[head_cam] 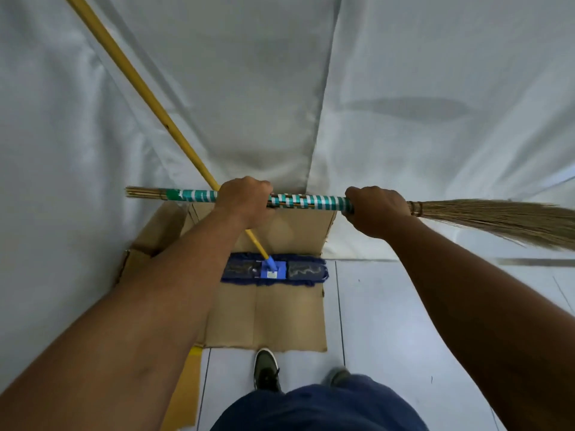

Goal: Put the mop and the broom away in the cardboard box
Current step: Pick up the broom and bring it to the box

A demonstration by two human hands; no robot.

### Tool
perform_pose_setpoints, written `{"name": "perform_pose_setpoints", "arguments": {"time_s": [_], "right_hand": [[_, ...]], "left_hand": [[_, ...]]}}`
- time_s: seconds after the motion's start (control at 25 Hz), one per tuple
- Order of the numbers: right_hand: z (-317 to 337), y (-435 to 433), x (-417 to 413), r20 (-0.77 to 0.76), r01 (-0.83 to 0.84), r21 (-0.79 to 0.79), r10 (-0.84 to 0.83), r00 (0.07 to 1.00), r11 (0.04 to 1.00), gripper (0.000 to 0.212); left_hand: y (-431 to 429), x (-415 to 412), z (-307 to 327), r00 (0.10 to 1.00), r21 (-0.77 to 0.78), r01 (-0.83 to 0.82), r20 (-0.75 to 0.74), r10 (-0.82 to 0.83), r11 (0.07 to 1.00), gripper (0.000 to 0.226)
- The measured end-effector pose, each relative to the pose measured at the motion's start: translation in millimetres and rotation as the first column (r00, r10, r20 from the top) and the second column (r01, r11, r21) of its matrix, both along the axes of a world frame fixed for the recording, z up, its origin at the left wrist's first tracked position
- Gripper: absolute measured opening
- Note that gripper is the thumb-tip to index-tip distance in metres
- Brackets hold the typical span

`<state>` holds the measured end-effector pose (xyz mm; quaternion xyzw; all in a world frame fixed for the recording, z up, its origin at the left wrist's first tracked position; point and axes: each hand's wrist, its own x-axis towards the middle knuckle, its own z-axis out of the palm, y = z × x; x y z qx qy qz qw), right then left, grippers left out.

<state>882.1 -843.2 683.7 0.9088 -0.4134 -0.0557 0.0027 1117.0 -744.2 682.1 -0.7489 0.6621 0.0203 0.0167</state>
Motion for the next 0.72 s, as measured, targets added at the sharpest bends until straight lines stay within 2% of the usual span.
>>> {"name": "perform_pose_setpoints", "arguments": {"time_s": [0.08, 0.28, 0.48, 0.6, 0.72], "right_hand": [[-23.1, -3.3, -13.6, -0.053, 0.034, 0.020, -0.033, 0.998, 0.999, 0.017], [-103.7, -25.3, -40.5, -0.154, 0.070, 0.097, -0.055, 0.987, 0.993, 0.016], [-221.9, -31.8, -36.7, -0.159, 0.052, 0.247, -0.012, 0.987, 0.968, 0.023], [-291.8, -41.5, -33.9, -0.137, 0.038, 0.285, 0.002, 0.991, 0.958, 0.023], [-387.6, -51.5, -31.0, -0.121, -0.017, 0.310, 0.057, 0.991, 0.951, 0.025]], "left_hand": [[-5.7, 2.8, -25.1, 0.998, 0.022, 0.025, -0.059, -0.023, 0.999, 0.032], [-13.6, 3.3, -125.5, 1.000, 0.163, -0.009, -0.019, 0.012, 0.987, 0.027], [-23.5, 0.1, -242.7, 0.994, 0.319, -0.051, -0.079, 0.080, 0.946, 0.035], [-26.0, 5.6, -303.3, 0.988, 0.329, -0.086, -0.091, 0.123, 0.940, 0.037], [-20.2, 6.9, -392.1, 0.984, 0.338, -0.087, -0.115, 0.133, 0.937, 0.041]]}}
